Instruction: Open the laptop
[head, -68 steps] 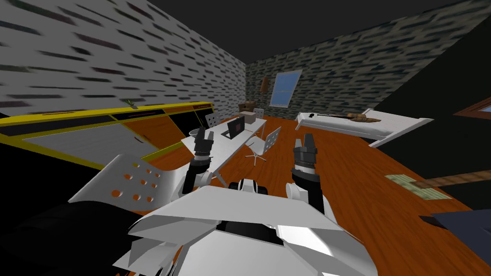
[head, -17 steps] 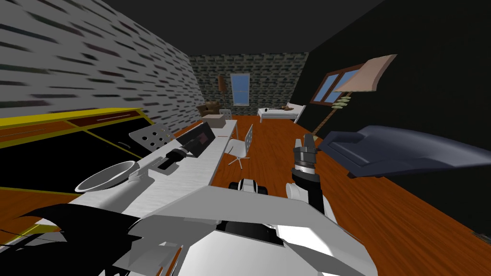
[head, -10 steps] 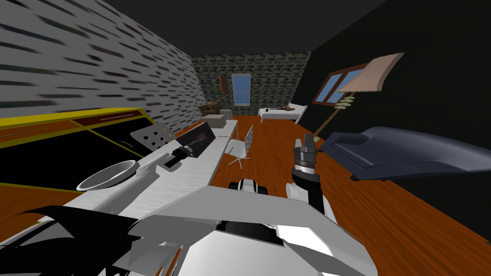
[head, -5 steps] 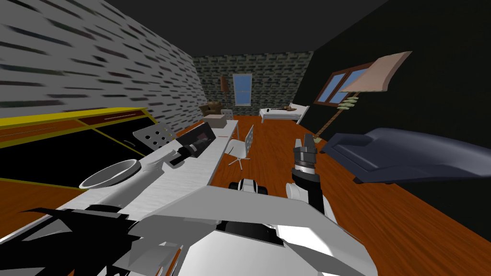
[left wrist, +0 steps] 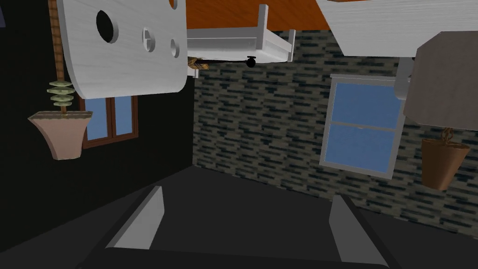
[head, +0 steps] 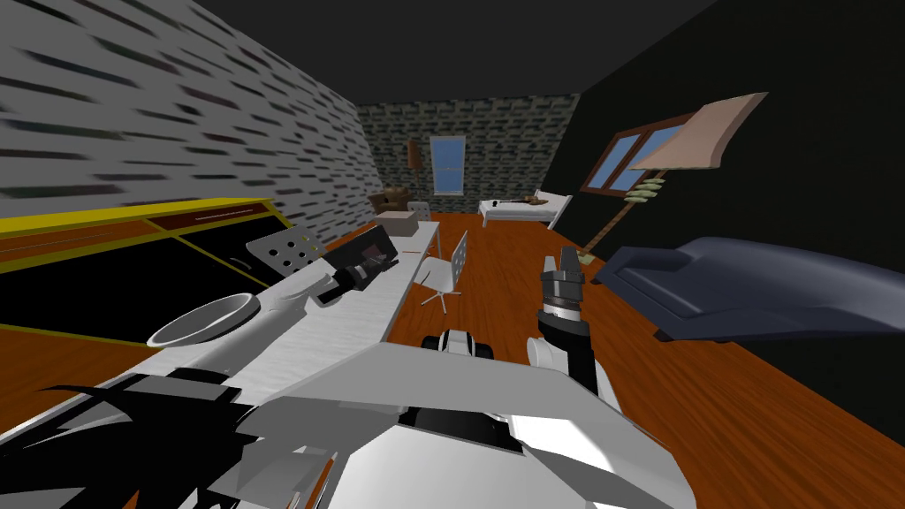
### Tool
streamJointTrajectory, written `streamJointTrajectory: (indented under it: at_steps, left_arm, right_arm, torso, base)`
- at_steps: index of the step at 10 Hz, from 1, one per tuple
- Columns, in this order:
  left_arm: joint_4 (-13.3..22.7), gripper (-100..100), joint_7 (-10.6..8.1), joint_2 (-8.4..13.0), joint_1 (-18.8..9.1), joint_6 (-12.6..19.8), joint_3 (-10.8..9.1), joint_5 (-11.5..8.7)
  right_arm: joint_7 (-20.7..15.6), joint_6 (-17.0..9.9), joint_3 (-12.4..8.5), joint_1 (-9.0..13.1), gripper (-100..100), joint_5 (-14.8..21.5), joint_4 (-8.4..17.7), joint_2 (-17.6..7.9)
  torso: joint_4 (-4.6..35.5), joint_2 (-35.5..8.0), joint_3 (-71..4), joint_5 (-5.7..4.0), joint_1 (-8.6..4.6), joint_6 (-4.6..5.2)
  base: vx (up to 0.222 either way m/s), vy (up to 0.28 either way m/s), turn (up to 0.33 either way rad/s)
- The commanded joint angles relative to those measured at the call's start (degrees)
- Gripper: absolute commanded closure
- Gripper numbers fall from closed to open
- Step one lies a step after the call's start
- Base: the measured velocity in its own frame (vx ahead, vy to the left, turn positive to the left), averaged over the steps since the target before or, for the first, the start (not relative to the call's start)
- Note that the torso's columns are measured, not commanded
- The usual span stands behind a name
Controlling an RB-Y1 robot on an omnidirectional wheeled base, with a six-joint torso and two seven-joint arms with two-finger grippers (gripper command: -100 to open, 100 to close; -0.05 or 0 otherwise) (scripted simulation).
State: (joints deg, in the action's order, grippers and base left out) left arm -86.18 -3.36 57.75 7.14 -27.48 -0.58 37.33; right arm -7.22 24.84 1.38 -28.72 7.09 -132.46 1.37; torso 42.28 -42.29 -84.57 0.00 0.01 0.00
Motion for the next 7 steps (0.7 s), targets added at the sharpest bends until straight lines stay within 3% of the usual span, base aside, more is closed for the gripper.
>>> streamJointTrajectory:
  at_steps: [1, 4, 5, 7]
  left_arm:
    - [-0.4, -100, 1.01, 1.2, -2.0, -1.6, 2.68, 4.4]
    - [-0.4, -100, 1.01, 1.2, -2.0, -1.6, 2.68, 9.6]
    - [-0.5, -100, 1.99, 2.4, -4.2, -3.4, 5.43, 11.3]
    - [-0.5, -100, 1.99, 2.4, -4.2, -3.4, 5.55, 14.8]
  right_arm:
    - [0.0, 0.0, 0.0, 0.0, 0, 0.0, 0.0, 0.0]
    - [0.0, 0.0, 0.0, 0.0, 0, 0.0, 0.0, 0.0]
    - [0.0, 0.0, 0.0, 0.0, 0, 0.0, 0.0, 0.0]
    - [0.0, 0.0, 0.0, 0.0, 0, 0.0, 0.0, 0.0]
  torso:
    - [0.0, 0.0, 0.0, 0.01, 0.04, -0.01]
    - [0.0, 0.0, 0.0, -0.01, -0.03, 0.00]
    - [0.0, 0.0, 0.0, 0.00, 0.01, 0.00]
    - [0.0, 0.0, 0.0, -0.01, -0.05, 0.01]
  base:
    - [0.016, -0.008, 0.062]
    - [0.010, -0.012, 0.008]
    - [0.016, -0.016, 0.061]
    - [0.014, -0.017, 0.012]
